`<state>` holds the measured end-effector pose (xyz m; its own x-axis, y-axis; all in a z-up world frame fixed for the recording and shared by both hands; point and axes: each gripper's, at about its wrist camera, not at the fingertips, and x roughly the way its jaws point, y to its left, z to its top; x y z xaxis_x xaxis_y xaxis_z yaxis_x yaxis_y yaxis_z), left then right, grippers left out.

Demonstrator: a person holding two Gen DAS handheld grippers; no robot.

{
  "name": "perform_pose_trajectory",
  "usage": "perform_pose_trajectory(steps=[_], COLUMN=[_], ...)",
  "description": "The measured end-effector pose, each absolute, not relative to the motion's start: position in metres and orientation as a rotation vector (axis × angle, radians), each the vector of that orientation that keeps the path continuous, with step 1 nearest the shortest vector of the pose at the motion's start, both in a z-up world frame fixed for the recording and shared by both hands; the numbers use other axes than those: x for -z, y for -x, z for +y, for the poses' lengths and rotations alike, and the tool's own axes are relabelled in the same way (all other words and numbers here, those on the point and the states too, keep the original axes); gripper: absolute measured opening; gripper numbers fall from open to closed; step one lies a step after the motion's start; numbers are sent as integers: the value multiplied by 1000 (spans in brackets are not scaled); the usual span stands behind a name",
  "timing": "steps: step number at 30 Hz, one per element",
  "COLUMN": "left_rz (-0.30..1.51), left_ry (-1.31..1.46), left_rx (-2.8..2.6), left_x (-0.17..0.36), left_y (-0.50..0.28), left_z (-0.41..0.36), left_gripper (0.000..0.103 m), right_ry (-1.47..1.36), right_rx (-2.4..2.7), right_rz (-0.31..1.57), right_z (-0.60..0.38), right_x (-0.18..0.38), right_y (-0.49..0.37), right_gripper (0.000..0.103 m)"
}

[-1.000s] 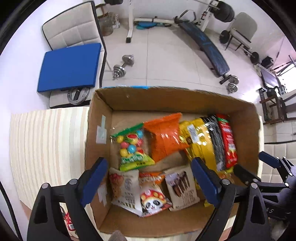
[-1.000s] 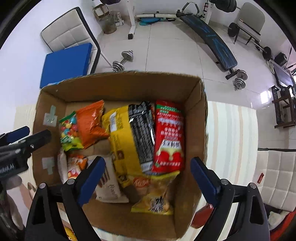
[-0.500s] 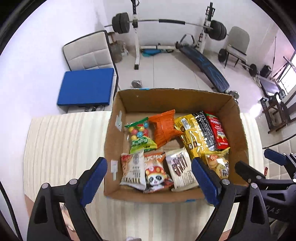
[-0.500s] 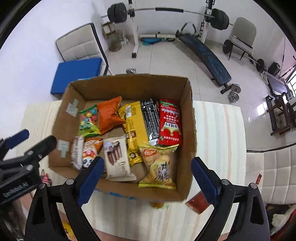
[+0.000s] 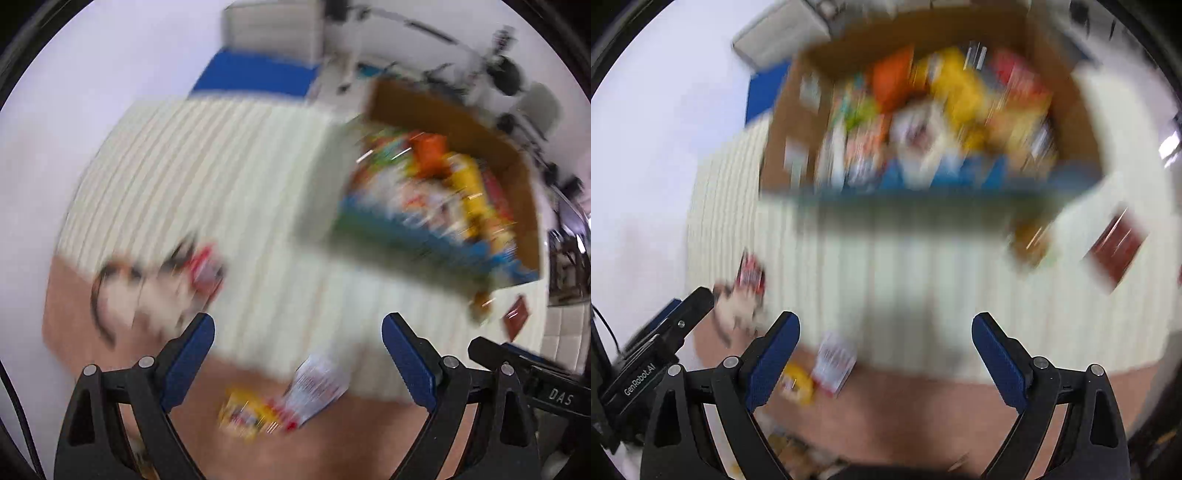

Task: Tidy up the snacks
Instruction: 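Move both tools down toward the snacks on the floor mat, then grasp the yellow panda-print bag with the left tool while the right tool grasps the white pouch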

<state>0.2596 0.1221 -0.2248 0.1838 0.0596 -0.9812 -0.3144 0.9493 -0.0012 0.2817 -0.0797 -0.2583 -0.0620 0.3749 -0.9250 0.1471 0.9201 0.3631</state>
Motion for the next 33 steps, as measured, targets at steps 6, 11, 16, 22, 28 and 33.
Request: perform_pose_trajectory(steps=[6, 11, 16, 22, 28, 33], left_rz=[1504, 1523, 1493, 1512, 1551, 1609], left_ry=[469, 530, 405, 320, 326, 288], left_rx=[-432, -459, -433, -405, -325, -163], left_x=[285, 311, 314, 322, 337, 355], left_y=[-173, -136, -115, -104, -106, -120], left_z=[194, 216, 216, 219, 214, 195], left_gripper=[93, 93, 93, 93, 93, 93], right_ry=[-444, -416, -195, 31, 314, 469], right_rx=[-230, -203, -153, -150, -331, -418], right_rz=[1874, 1987, 1995, 1982, 1923, 1933], right_z=[-9, 47, 91, 120, 122, 108], right_x=[342, 380, 392, 404, 397, 395], right_y=[-235, -221, -225, -219, -199, -187], right_gripper=[96, 95, 92, 70, 59, 62])
